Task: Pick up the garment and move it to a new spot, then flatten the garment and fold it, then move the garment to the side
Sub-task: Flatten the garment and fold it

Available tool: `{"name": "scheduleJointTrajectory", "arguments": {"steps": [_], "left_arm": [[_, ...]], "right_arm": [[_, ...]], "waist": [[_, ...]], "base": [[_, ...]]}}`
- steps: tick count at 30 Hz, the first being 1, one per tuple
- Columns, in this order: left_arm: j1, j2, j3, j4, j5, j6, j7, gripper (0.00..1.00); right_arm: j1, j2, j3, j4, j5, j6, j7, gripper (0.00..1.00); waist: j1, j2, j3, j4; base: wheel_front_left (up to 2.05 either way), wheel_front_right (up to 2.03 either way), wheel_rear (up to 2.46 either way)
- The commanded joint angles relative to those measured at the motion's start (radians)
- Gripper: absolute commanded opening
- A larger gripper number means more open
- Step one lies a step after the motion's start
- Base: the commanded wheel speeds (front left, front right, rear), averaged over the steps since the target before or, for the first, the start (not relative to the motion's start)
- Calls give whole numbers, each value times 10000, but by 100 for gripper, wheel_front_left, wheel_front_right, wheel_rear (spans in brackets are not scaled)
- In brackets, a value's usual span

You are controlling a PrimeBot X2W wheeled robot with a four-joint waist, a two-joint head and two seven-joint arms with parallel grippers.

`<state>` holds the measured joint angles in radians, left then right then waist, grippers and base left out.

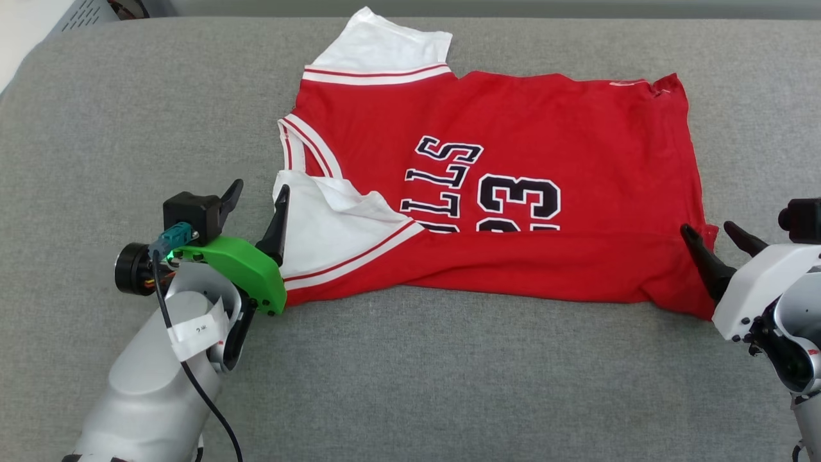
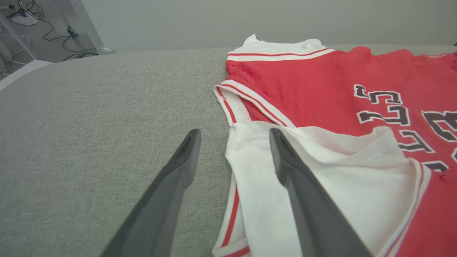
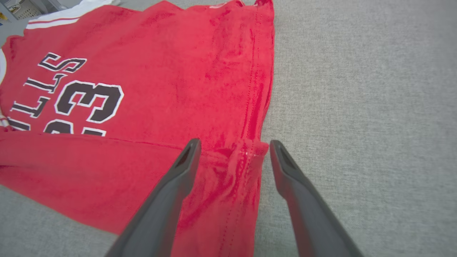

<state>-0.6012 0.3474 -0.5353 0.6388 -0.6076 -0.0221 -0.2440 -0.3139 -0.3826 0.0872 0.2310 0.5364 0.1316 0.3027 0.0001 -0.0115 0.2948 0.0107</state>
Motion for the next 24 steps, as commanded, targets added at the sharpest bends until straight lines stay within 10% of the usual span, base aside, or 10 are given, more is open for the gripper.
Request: {"name": "scheduleJointTrajectory", "arguments": {"steps": [1,24], "left_arm": [[-40,-3,134,-19,33,-19,-105,100],[3563,826,73,-3280,-896,1341,2678,100]], "right_arm": [[65,-71,61,-92,-170,-9,-163,100],[2539,1953,-1947,-3043,-2652,-9,2161,100]], "waist": [[-1,115,-297,58],[-1,115,-1301,-59]], "base": [[0,0,0],[0,0,0]]}}
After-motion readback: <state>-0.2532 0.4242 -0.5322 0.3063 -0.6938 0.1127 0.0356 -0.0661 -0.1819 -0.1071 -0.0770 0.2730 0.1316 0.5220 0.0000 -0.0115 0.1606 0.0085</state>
